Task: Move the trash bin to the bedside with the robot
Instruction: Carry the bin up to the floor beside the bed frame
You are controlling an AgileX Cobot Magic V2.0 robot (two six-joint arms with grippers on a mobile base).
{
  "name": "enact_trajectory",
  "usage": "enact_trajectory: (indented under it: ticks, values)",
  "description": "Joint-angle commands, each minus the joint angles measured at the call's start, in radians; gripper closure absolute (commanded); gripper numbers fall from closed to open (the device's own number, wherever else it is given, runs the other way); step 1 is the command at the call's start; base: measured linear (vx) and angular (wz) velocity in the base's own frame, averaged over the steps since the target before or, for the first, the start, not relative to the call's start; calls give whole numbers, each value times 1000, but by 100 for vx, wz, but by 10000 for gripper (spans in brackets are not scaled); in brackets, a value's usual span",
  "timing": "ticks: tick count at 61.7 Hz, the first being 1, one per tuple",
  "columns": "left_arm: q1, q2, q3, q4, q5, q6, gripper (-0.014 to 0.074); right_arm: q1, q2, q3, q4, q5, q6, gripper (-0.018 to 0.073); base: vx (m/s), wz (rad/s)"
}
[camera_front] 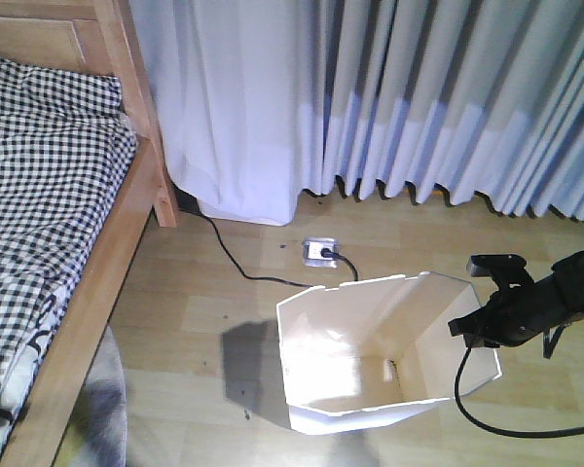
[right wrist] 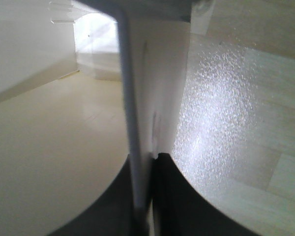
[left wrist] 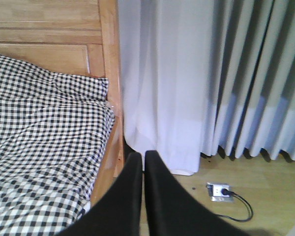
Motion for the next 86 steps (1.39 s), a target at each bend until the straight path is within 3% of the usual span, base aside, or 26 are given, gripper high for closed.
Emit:
enact_trajectory:
  ticks: [1, 86]
  values:
    - [-2, -14, 19, -3, -69, -4, 603, -3, -75, -13, 39, 147, 1, 564, 17, 14]
    - [-2, -14, 19, -3, -69, -4, 603, -3, -75, -13, 39, 147, 1, 564, 15, -5]
